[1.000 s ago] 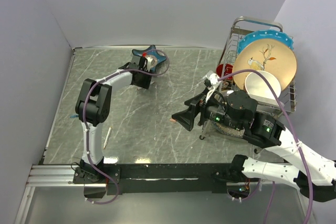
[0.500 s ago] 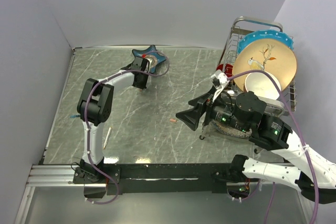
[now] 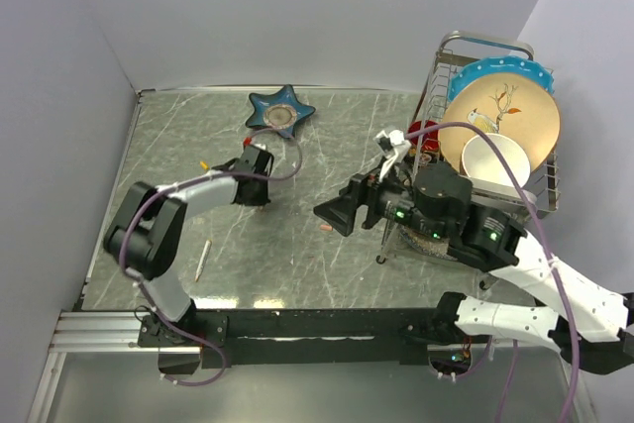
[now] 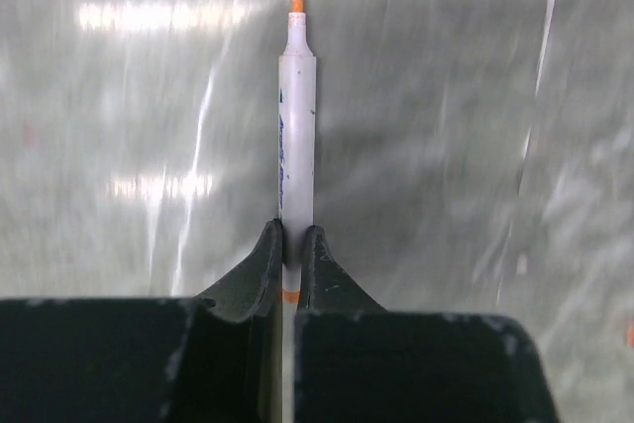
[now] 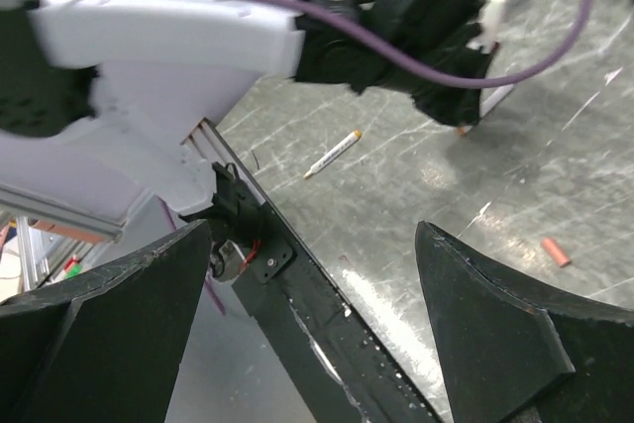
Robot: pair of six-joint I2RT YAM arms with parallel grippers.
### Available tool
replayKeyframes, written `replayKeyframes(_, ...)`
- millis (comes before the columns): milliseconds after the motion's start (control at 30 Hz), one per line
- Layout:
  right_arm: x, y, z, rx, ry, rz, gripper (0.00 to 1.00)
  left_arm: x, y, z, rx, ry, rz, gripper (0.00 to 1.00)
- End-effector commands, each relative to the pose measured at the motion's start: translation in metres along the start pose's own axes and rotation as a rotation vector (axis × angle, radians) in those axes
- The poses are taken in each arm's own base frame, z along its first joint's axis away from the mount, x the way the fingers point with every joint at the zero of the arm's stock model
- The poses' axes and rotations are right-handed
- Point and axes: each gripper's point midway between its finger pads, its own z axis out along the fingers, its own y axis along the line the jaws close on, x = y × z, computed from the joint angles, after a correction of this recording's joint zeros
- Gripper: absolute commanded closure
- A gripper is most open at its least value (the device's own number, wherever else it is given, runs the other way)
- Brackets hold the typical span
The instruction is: Insert the pens into the pen caps
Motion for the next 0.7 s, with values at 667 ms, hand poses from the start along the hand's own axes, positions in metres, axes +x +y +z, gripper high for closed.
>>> replayKeyframes(667,-0.002,-0.030,0.104,0.228,-0.049,0.228,0.33,0.010,-0.063,-0.231,0.806,-0.326,-0.057,0.99)
